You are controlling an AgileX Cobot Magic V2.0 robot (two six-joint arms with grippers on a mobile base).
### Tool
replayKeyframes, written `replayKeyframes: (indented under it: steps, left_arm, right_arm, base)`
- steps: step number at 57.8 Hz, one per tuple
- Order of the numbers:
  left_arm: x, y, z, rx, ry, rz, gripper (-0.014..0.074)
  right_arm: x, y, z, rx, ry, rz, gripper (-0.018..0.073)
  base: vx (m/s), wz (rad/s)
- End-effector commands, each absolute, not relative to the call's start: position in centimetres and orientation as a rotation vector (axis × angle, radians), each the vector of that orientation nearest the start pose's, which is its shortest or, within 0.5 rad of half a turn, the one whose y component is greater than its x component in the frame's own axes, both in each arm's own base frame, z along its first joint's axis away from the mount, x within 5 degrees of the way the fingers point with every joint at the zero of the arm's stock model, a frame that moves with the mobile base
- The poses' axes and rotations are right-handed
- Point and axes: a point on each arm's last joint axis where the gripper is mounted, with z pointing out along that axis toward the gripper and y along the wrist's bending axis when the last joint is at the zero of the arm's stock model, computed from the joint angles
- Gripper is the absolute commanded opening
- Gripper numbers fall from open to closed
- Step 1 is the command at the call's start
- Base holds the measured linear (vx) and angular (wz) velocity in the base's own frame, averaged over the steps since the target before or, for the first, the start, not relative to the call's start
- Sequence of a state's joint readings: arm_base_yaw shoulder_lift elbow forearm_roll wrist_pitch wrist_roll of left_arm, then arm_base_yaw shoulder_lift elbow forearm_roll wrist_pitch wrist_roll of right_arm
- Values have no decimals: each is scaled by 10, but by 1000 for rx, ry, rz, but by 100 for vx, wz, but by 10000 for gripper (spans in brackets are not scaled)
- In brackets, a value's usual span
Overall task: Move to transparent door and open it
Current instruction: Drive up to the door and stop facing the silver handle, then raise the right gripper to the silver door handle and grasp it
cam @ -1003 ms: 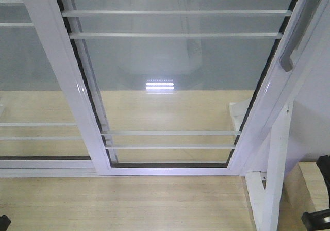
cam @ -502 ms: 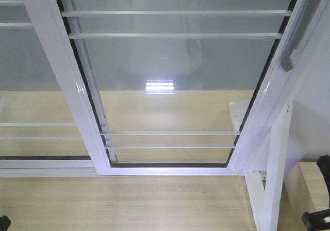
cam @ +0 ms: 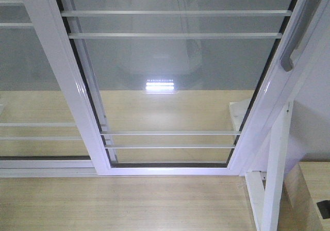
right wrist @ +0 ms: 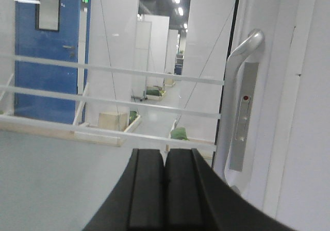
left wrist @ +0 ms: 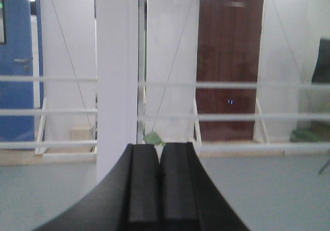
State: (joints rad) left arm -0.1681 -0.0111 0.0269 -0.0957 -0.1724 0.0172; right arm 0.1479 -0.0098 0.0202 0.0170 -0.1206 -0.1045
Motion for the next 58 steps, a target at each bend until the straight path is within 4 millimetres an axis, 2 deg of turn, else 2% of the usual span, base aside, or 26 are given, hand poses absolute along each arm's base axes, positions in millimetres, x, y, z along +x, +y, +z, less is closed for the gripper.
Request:
replayKeyframes:
  steps: [1,8,14,22,25,30,36,42,53,58]
  left_arm:
    - [51,-5,239,-21,1216,-250,3]
    - [61,-7,262,-18,1275,-249,3]
    - [83,-11,288,-16,1333,-241,3]
    - [132,-19,321,2,1440,-214,3]
    - [158,-24,329,2,1490,-210,3]
    - [188,-29,344,1,1508,-209,3]
    - [217,-33,362,-1,1490,-209,3]
    - [234,-36,375,-3,1468,-210,4]
    - [243,-37,381,-5,1440,-209,42]
    - [243,-38,380,-2,1454,-208,94]
  right_arm:
    - [51,6,251,-96,1247,83,0]
    - [62,7,285,-99,1286,73,0]
    - [85,10,319,-110,1340,65,0]
    - [134,17,357,-121,1426,64,0]
    - [155,20,367,-127,1446,58,0]
    - [180,24,379,-128,1458,55,0]
    - [205,27,385,-120,1449,52,0]
    - [218,28,382,-119,1456,49,0]
    - [223,29,380,-116,1449,47,24]
    - [223,29,380,-115,1451,50,74]
  base:
    - [0,0]
    - [0,0]
    - [0,0]
    - [0,0]
    - [0,0]
    - [0,0]
    - [0,0]
    - [0,0]
    - [0,0]
    - [0,0]
